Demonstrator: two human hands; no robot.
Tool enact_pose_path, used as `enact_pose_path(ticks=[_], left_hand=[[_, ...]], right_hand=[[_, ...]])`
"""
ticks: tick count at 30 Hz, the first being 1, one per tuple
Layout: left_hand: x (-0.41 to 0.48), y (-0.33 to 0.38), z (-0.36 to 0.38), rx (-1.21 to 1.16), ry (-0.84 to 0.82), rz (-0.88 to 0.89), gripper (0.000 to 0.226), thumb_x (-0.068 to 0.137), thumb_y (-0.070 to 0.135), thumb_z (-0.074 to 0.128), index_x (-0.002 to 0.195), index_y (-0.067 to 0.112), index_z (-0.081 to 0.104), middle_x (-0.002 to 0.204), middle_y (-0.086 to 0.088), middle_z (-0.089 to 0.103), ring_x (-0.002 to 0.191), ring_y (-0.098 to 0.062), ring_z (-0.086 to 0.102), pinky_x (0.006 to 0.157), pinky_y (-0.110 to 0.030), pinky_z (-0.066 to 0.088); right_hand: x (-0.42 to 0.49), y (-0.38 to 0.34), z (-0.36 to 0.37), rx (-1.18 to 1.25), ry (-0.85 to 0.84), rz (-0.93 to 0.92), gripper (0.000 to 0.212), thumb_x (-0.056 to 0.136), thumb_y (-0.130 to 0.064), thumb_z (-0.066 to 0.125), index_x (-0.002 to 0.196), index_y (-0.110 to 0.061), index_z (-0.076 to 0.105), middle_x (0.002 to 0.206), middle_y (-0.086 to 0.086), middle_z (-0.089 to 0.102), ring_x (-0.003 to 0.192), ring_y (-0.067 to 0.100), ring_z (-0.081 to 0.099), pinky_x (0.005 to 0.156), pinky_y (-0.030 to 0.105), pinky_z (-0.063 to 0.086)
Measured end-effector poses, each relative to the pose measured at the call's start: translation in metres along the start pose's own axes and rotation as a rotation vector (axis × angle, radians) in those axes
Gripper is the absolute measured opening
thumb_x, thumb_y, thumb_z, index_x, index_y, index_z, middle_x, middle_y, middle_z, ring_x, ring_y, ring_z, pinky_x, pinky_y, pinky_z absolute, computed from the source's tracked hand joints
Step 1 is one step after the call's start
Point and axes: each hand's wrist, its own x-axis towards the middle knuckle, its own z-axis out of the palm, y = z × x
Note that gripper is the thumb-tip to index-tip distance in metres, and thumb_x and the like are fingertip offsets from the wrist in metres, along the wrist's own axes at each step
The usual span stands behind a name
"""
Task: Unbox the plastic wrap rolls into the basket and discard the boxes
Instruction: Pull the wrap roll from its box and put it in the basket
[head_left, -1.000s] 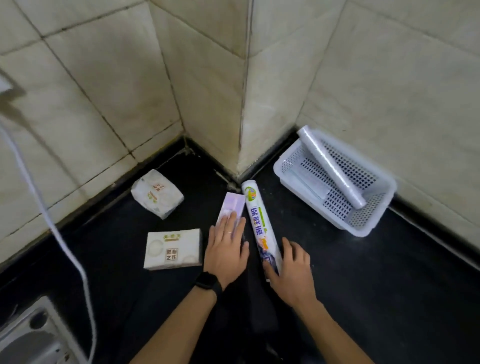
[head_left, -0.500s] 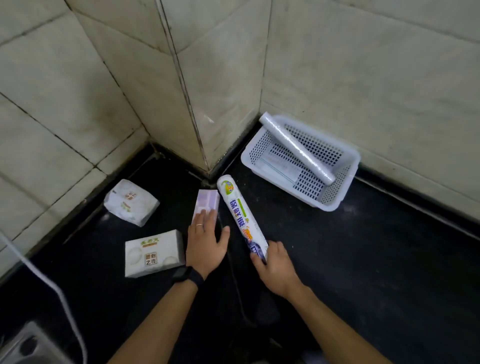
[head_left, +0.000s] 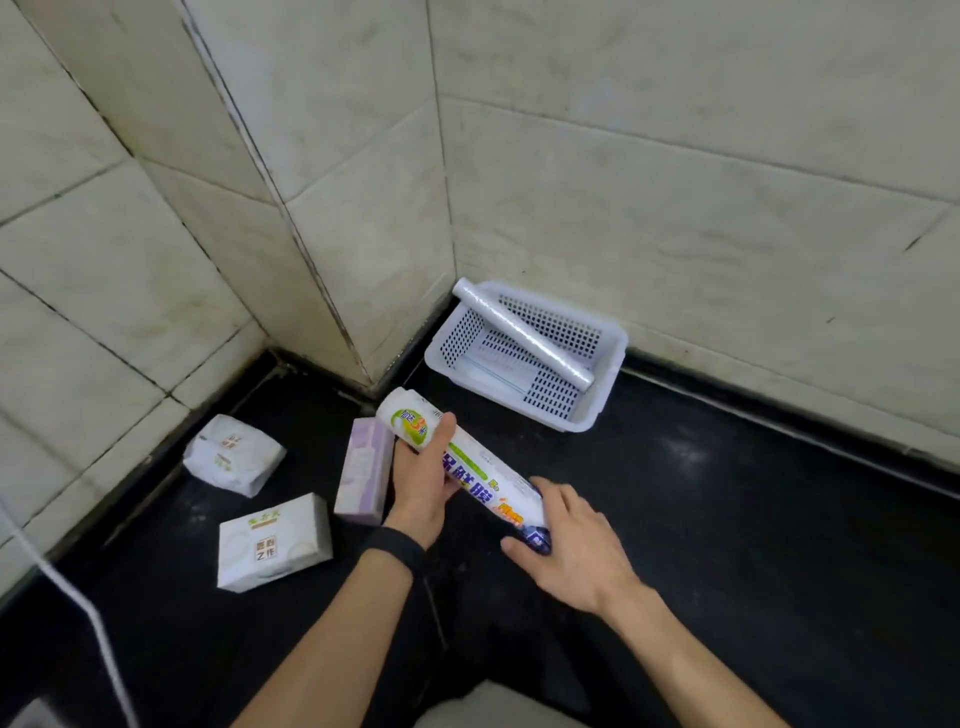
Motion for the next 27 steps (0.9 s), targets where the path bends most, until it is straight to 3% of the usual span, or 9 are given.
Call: enact_pose_path(ticks=[2,4,6,8,12,15,20,27], left_hand=[[-0.011,-0.005,0.012,-0.007,-0.024,0.016,0.049,0.085,0.027,0.075,0.128,0.016,0.054,0.113,-0.01,0.07,0.097,-0.022,0.07,0.078,-0.041,0.06],[-0.018,-0.009,0.022,-0.008,-0.053,0.023,0.05,0.084,0.027,0.078,0.127,0.017,0.055,0.111,-0.01,0.071,0.093,-0.021,0.073,0.076,-0.041,0.061],[-0.022,-0.009,0.028,0.003,-0.069,0.046,0.05,0.082,0.026,0.079,0.125,0.016,0.055,0.108,-0.01,0.071,0.089,-0.02,0.074,0.074,-0.04,0.061],[-0.021,-0.005,0.029,0.032,-0.082,0.099,0.051,0.083,0.027,0.079,0.126,0.015,0.053,0.109,-0.01,0.071,0.09,-0.019,0.074,0.074,-0.039,0.061],[-0.015,0.02,0.017,0.13,-0.069,0.195,0.047,0.09,0.026,0.071,0.128,0.015,0.048,0.114,-0.012,0.067,0.095,-0.019,0.072,0.076,-0.037,0.061],[-0.014,0.034,0.005,0.311,-0.176,0.167,0.033,0.091,0.026,0.07,0.12,0.016,0.059,0.109,-0.017,0.071,0.094,-0.023,0.073,0.075,-0.035,0.062],[-0.015,0.04,0.003,0.497,-0.259,0.112,0.021,0.094,0.03,0.064,0.102,0.011,0.066,0.101,-0.011,0.075,0.093,-0.02,0.073,0.078,-0.032,0.059],[-0.008,0.06,-0.011,0.759,-0.373,0.123,0.021,0.09,0.033,0.069,0.097,0.015,0.076,0.096,0.003,0.077,0.098,-0.011,0.07,0.091,-0.029,0.053]], right_hand=[[0.009,-0.003,-0.005,-0.055,0.041,-0.02,0.09,0.081,-0.074,0.048,0.153,-0.03,0.016,0.136,-0.004,0.046,0.118,0.022,0.052,0.096,0.04,0.045],[0.016,-0.005,-0.01,-0.073,0.075,-0.053,0.088,0.084,-0.071,0.048,0.154,-0.038,0.007,0.128,-0.004,0.048,0.11,0.022,0.057,0.08,0.039,0.05],[0.017,-0.005,-0.013,-0.041,0.093,-0.087,0.084,0.088,-0.068,0.048,0.151,-0.048,-0.004,0.121,-0.007,0.047,0.101,0.018,0.059,0.064,0.034,0.046],[0.015,-0.002,-0.015,-0.021,0.111,-0.112,0.083,0.09,-0.066,0.046,0.15,-0.051,-0.008,0.116,-0.01,0.046,0.094,0.015,0.06,0.059,0.029,0.042],[0.005,0.014,-0.018,-0.001,0.123,-0.102,0.081,0.09,-0.067,0.042,0.151,-0.05,-0.009,0.113,-0.012,0.045,0.09,0.014,0.059,0.062,0.034,0.051],[-0.003,0.024,-0.021,0.011,0.085,-0.091,0.081,0.091,-0.066,0.042,0.15,-0.052,-0.011,0.107,-0.015,0.04,0.081,0.01,0.055,0.065,0.035,0.054],[-0.01,0.028,-0.022,0.033,0.058,-0.074,0.079,0.089,-0.064,0.043,0.149,-0.051,-0.007,0.104,-0.016,0.041,0.077,0.01,0.056,0.066,0.034,0.054],[-0.013,0.035,-0.026,0.031,0.019,-0.073,0.079,0.086,-0.065,0.047,0.149,-0.051,0.001,0.107,-0.017,0.046,0.086,0.011,0.058,0.072,0.032,0.052]])
